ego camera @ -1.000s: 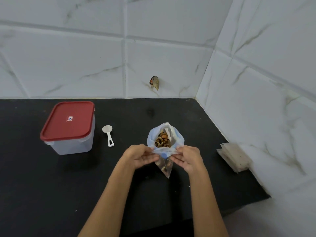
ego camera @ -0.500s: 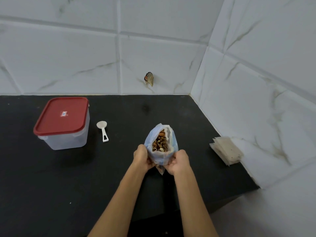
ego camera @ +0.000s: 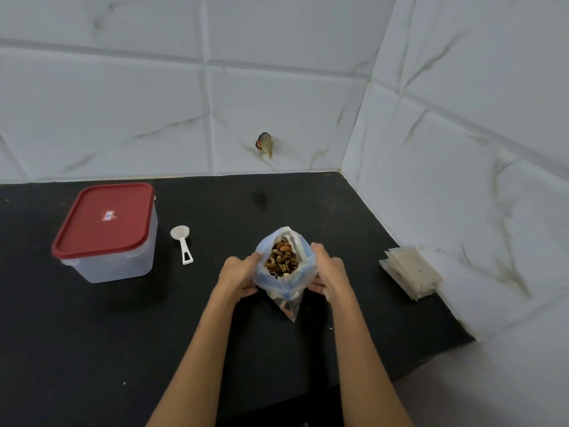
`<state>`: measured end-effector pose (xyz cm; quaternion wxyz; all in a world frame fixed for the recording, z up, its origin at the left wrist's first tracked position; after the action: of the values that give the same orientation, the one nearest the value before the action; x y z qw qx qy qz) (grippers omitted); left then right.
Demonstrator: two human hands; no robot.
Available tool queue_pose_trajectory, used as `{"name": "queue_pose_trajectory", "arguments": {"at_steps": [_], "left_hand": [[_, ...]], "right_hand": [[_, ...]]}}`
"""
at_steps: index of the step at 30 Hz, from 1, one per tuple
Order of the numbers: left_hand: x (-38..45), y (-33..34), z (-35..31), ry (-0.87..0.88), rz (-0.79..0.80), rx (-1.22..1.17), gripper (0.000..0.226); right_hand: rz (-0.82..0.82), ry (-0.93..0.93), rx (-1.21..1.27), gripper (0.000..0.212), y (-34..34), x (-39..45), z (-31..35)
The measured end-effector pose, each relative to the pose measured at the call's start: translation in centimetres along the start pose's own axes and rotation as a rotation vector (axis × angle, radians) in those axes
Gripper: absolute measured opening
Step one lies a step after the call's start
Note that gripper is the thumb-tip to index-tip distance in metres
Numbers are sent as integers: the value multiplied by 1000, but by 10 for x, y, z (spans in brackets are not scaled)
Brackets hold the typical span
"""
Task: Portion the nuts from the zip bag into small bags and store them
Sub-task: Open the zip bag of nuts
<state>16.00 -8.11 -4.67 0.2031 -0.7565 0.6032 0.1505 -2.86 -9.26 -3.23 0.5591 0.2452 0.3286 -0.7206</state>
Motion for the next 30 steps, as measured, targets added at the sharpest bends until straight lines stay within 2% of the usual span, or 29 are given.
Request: {"name": "queue_pose_trajectory", "arguments": {"at_steps": [4, 7, 10, 13, 16, 18, 20, 22, 23, 24, 26, 28, 30], "left_hand": [[4, 8, 2, -59, 67, -225, 26], [2, 17, 0, -135, 192, -439, 16], [3, 19, 2, -215, 265, -578, 20], [3, 21, 4, -279, 288, -608, 31], [1, 27, 4, -292, 259, -527, 34], [4, 26, 3, -264, 232, -364, 29], [14, 18, -1, -161, 182, -79, 25], [26, 6, -7, -14, 93, 268, 32], [33, 2, -11, 65, 39, 377, 34], [37, -1, -16, 137, 0, 412, 35], [45, 0, -24, 237, -3, 323, 36], [50, 6, -29, 260, 55, 183, 36], [50, 14, -33, 253, 121, 142, 34]], "right_hand": [[-20, -12, 12, 42, 7, 7, 4], [95, 80, 180, 34, 12, 12, -3], [258, 208, 412, 27, 15, 8, -7], [288, 284, 463, 27, 12, 12, -10], [254, 258, 332, 27, 14, 16, -10], [205, 204, 198, 33, 13, 21, -7], [94, 141, 75, 30, 7, 24, -1], [-17, 43, -61, 17, 1, 26, 9], [-78, -15, -141, 17, -2, 26, 15], [-136, -81, -200, 21, -4, 29, 20], [-156, -205, -199, 26, -3, 28, 33], [-78, -285, -228, 30, 6, 28, 45], [-1, -298, -323, 38, 16, 33, 51]]}}
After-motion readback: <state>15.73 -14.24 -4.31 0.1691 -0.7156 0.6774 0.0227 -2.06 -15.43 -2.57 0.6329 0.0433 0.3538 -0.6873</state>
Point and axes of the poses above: each hand's wrist, its own x-axis towards the middle knuckle, its own y-axis out of the palm, z = x × y, the point moved 5 cm from there along x, towards the middle knuckle, and after that the axes turned 10 degrees about y, right-handed, at the moved point
